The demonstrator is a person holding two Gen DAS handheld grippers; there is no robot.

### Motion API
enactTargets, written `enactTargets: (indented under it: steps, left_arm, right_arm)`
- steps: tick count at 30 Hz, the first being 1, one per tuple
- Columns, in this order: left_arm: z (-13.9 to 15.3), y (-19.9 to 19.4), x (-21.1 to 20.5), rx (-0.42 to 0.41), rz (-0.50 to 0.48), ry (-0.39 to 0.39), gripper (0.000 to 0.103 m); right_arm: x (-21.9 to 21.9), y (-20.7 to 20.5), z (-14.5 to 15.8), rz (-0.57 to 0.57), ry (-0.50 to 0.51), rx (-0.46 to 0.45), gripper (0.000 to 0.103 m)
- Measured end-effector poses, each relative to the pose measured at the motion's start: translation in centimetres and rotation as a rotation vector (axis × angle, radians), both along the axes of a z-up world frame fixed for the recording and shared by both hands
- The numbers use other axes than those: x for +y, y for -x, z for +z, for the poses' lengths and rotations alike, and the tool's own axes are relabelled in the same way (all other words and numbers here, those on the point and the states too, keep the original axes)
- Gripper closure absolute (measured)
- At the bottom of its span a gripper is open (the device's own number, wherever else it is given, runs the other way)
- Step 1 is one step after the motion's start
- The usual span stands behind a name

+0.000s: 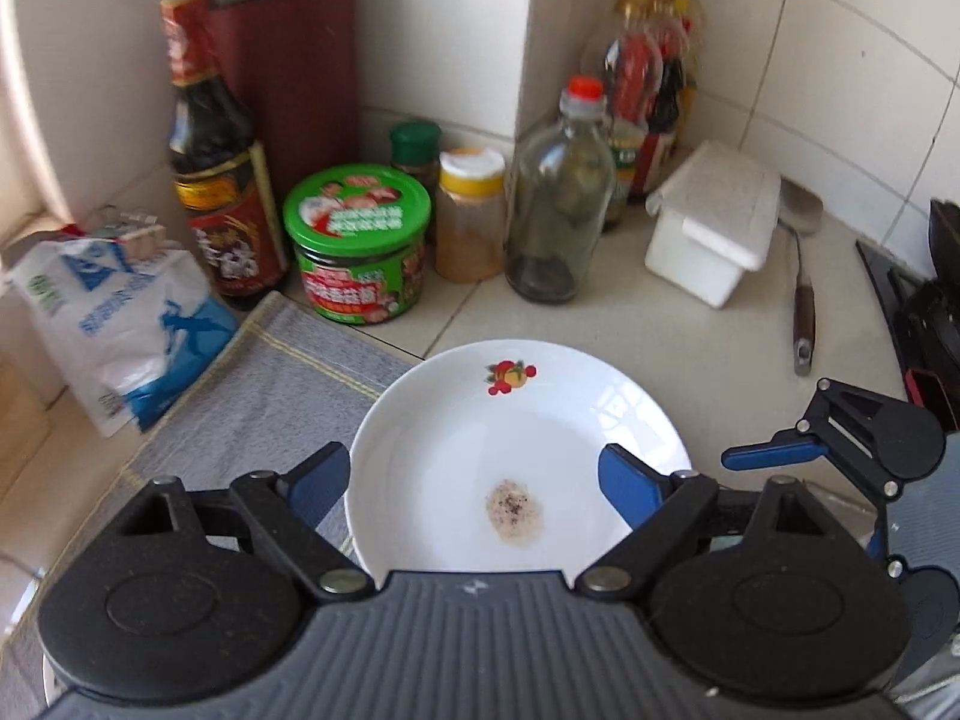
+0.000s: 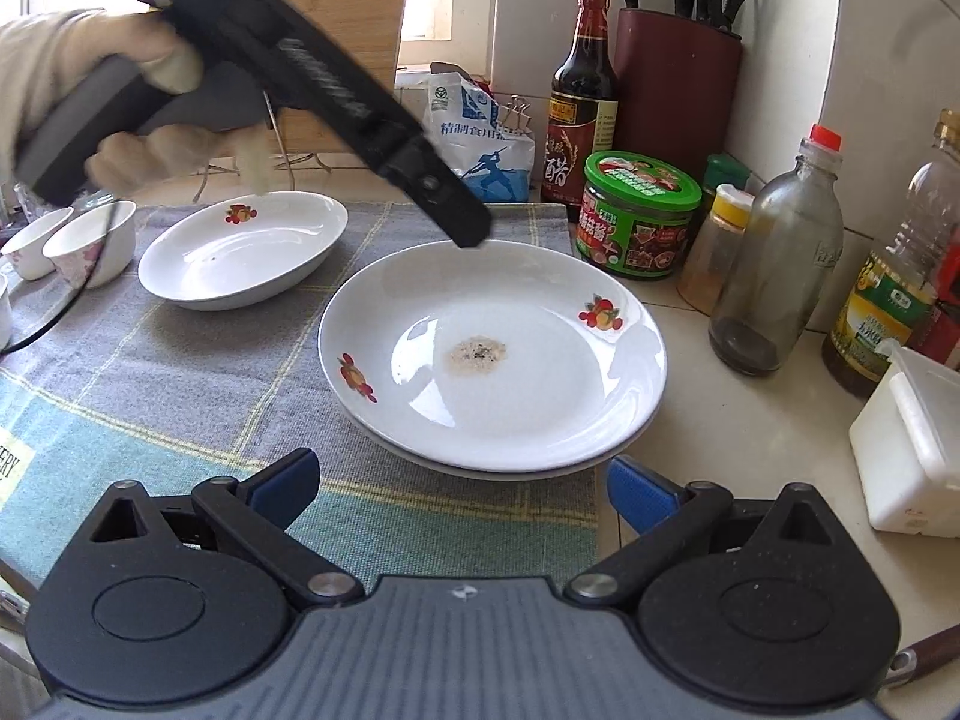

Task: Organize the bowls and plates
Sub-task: 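Open the left tool and withdraw it from the stacked plates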

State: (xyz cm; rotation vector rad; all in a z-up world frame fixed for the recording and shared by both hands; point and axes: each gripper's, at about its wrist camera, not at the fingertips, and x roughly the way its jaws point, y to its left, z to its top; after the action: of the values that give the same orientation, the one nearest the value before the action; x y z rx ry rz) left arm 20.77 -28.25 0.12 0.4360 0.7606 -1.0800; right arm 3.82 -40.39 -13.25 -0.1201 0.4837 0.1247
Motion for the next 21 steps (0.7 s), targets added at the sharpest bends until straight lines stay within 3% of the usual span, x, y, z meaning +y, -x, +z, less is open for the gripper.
enactTargets:
  steps: [4,10,17,21]
  left_arm:
    - [-0.1,2.6,4.0,-0.060,0.115,0.064,0.008]
    - [-2.1,5.2,10.6,-0.161,0.344,0.052,0.008]
    - [-6.2,6.2,16.7,-0.093,0.597,0.040,0.008]
    - [-7.8,6.9,18.1,-0.101,0.636,0.030,0.008]
  right_arm:
    - [1.0,0.1,0.6,-0.052,0.019,-0.022,0.000]
    - [3.0,-0.5,2.2,-0.093,0.022,-0.061,0.000]
    - [7.0,-1.3,3.7,-0.001,0.018,-0.070,0.000]
    - [8.9,-2.4,4.2,0.023,0.020,-0.047,0.000]
